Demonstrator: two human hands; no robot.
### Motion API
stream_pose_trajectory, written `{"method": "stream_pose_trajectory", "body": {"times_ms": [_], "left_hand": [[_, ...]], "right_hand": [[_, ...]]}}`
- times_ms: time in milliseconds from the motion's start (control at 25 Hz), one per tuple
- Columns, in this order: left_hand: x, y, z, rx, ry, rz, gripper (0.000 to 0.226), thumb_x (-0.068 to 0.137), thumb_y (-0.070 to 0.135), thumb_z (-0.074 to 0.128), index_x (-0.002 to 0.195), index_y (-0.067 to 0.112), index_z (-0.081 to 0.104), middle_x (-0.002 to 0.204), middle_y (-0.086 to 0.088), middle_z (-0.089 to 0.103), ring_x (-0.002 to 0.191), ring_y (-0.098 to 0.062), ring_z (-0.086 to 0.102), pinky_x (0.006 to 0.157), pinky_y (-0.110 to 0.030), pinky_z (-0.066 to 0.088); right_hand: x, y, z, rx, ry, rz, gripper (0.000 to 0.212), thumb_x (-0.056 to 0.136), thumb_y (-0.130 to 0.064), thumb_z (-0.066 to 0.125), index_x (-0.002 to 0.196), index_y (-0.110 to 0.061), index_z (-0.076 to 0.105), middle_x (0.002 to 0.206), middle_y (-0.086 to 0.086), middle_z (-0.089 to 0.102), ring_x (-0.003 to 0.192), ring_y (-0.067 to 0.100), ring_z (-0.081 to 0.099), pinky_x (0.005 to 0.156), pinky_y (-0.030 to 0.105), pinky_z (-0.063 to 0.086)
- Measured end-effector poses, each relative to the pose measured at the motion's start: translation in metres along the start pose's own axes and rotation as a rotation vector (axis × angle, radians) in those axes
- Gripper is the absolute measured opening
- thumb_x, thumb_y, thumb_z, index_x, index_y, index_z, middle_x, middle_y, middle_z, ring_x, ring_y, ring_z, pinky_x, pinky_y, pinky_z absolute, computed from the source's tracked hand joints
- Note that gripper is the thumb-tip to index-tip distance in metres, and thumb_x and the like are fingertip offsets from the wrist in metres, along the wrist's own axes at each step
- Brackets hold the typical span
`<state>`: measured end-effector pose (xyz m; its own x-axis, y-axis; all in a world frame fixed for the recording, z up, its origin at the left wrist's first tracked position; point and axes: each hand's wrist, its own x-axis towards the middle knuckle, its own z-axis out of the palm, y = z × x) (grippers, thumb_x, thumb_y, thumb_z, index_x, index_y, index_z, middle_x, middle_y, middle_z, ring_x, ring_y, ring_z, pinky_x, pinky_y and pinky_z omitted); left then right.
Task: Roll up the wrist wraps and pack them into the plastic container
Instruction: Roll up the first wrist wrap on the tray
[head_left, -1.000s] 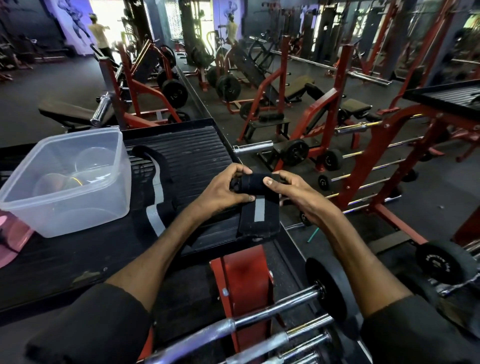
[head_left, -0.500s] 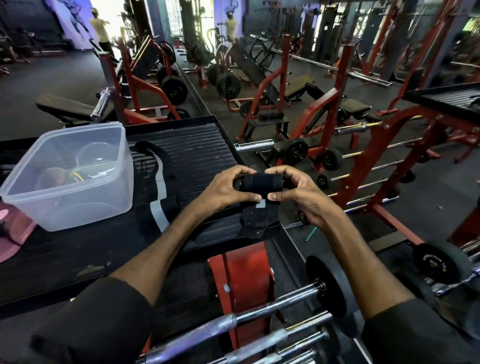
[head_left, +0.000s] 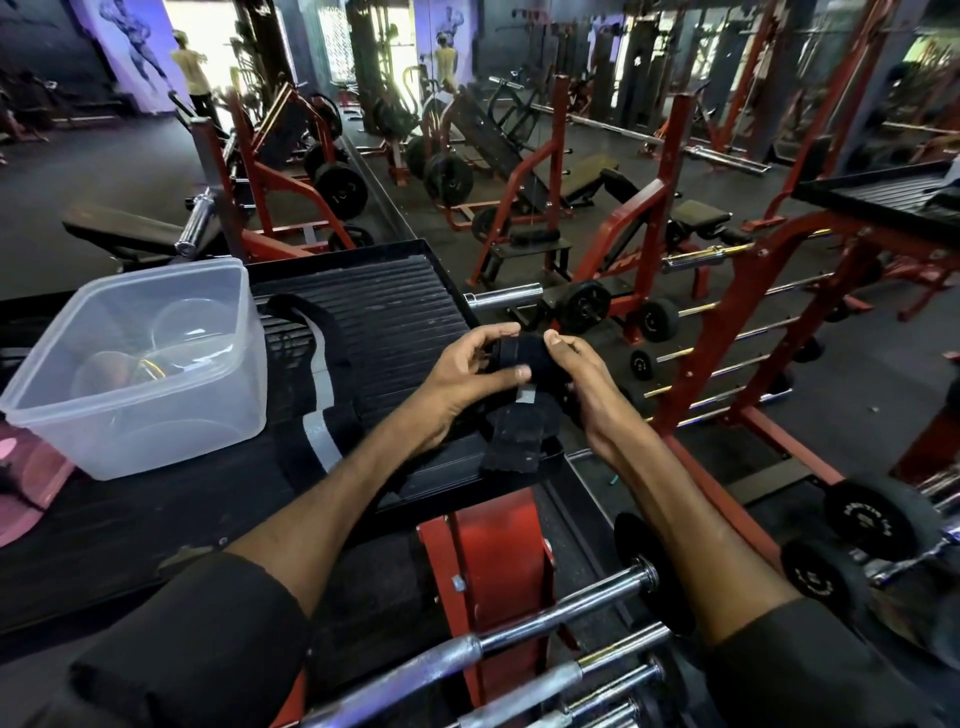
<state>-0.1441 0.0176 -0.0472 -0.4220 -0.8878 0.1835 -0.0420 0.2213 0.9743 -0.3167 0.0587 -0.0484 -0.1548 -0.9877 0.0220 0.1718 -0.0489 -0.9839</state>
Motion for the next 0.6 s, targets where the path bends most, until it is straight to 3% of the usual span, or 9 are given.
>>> {"method": "stream_pose_trajectory", "body": {"times_ms": [120,240,320,400,520,600], "left_hand": [[0.001,0.013,0.005,-0.332,-0.039,-0.188,0.043,0.102,0.042,0.050,0.141,0.025,0.052,0.143,0.000,0.055,0.138,-0.018,0.048,0.121,-0.040,0.032],[0.000,0.013,0.010,-0.383,-0.069,-0.215,0.062,0.095,0.050,0.050,0.151,0.026,0.038,0.150,-0.002,0.050,0.139,-0.018,0.047,0.120,-0.040,0.033],[0.002,0.010,0.009,-0.380,-0.057,-0.227,0.057,0.098,0.048,0.048,0.150,0.025,0.039,0.149,-0.004,0.052,0.138,-0.019,0.049,0.118,-0.042,0.035],[0.002,0.007,0.004,-0.172,-0.051,-0.201,0.050,0.101,0.049,0.047,0.146,0.027,0.043,0.148,-0.001,0.051,0.138,-0.018,0.047,0.116,-0.042,0.038],[0.005,-0.008,-0.010,0.276,-0.102,-0.060,0.050,0.096,0.054,0.054,0.140,0.028,0.049,0.142,0.005,0.053,0.134,-0.012,0.048,0.114,-0.040,0.040],[0.005,-0.012,-0.015,0.338,-0.130,-0.018,0.050,0.093,0.049,0.062,0.135,0.022,0.053,0.135,0.002,0.058,0.127,-0.012,0.055,0.112,-0.041,0.044]], "right_hand": [[0.000,-0.003,0.010,0.018,0.014,-0.029,0.026,0.103,-0.030,0.056,0.117,-0.008,0.060,0.106,0.004,0.069,0.090,0.005,0.069,0.076,0.019,0.054],[0.000,-0.003,0.018,-0.100,-0.056,-0.066,0.025,0.106,-0.029,0.051,0.119,-0.008,0.054,0.110,-0.002,0.065,0.094,-0.006,0.066,0.079,0.012,0.049],[0.002,-0.006,0.015,-0.178,-0.092,-0.072,0.032,0.105,-0.032,0.052,0.122,-0.006,0.054,0.115,-0.001,0.064,0.101,-0.003,0.063,0.087,0.017,0.048],[0.004,-0.008,0.008,-0.215,-0.112,-0.099,0.033,0.104,-0.027,0.056,0.125,-0.002,0.055,0.111,-0.001,0.065,0.098,-0.002,0.065,0.085,0.018,0.050],[0.002,-0.007,-0.004,-0.147,-0.152,-0.098,0.030,0.099,-0.010,0.062,0.125,0.002,0.056,0.095,-0.004,0.072,0.082,0.003,0.070,0.071,0.018,0.055],[0.000,-0.007,-0.013,-0.101,-0.193,-0.100,0.033,0.094,-0.001,0.065,0.125,0.003,0.057,0.091,-0.006,0.074,0.080,0.008,0.071,0.069,0.022,0.057]]}}
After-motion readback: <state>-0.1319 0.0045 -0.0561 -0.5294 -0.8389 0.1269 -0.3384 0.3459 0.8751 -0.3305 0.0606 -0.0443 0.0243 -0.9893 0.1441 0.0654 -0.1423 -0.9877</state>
